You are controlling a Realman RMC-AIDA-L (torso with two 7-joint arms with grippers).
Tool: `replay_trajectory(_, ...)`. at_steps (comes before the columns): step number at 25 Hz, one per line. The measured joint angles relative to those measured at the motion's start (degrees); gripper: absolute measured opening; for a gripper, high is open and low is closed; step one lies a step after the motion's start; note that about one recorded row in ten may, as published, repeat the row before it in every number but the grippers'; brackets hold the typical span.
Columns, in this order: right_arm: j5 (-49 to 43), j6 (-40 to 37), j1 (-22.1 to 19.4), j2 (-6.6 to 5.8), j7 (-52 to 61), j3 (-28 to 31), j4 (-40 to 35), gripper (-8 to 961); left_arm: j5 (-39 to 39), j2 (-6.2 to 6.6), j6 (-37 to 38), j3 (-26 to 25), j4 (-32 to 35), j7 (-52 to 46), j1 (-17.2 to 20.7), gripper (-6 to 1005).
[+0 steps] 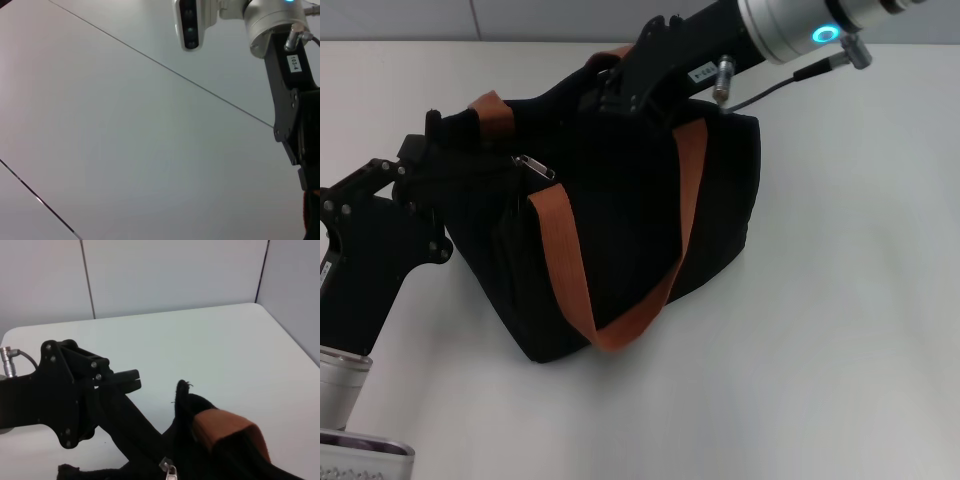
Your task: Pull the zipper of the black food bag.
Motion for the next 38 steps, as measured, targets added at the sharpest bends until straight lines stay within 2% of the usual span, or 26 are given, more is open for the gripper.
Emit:
replay_trajectory(4,3.0,-4.6,0.4,-0.11,1.3,3.7,0.7,0,0.1,0.0,0.1,0.0,0.0,0.0,-0.2,90)
replay_trajectory(11,3.1,-8.5,3.2,-0.23,5.9,4.1,1.3,79,0.2,0.0,0.1,0.0,-0.1,0.0,-0.6,91)
replay_trajectory(19,0.9,-6.1,8.3,0.19,8.9,2.4,8.8,218,0.5,0.0,0.3,0.1,-0.2,0.0,-1.1,92)
replay_trajectory(21,0.8,-5.5,8.6,0.22,8.9,1.9,9.1,253,0.5,0.0,0.3,0.1,-0.2,0.0,-1.1,93)
replay_trajectory(29,-0.2,-1.2,8.8,0.42,9.9,-2.0,9.5,280,0.4,0.0,0.4,0.3,-0.2,0.0,-1.1,94)
replay_trajectory(38,-0.2,-0.7,8.9,0.44,10.2,-2.1,9.5,349,0.4,0.0,0.5,0.3,-0.2,0.0,-1.1,95)
